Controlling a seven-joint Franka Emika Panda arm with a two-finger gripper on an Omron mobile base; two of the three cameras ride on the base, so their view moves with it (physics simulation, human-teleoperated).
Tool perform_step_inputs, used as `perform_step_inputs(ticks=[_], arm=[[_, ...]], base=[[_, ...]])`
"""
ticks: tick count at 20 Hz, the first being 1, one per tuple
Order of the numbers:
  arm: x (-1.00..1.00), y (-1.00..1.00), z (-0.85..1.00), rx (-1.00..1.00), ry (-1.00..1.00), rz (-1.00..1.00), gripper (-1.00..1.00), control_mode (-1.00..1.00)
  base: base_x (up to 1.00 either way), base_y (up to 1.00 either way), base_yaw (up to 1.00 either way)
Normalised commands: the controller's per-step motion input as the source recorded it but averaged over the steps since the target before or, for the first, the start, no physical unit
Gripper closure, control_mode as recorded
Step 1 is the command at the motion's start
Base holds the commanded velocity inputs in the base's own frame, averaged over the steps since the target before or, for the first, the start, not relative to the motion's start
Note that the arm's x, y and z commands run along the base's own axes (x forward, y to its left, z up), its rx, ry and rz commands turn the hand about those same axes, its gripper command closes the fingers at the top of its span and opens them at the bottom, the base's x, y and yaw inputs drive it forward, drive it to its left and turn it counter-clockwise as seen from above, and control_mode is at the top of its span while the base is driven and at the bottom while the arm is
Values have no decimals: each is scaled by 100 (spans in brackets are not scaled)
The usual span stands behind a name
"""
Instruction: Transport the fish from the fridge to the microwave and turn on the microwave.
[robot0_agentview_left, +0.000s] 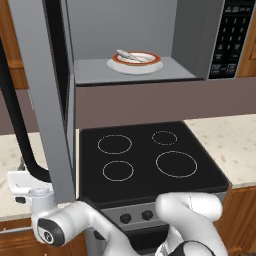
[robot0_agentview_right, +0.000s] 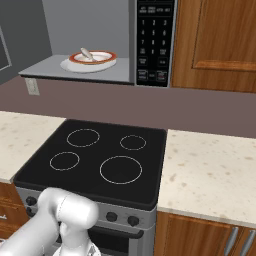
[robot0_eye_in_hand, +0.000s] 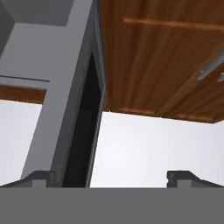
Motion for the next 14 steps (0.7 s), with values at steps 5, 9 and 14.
perform_step_inputs(ticks=[5,9,14], arm=[[0,14,52,1,-27,-1,-100,-100],[0,10,50,8,-10,0,-100,-100],[0,5,47,13,-1,0,-100,-100]], base=[[0,0,0],[0,0,0],[0,0,0]])
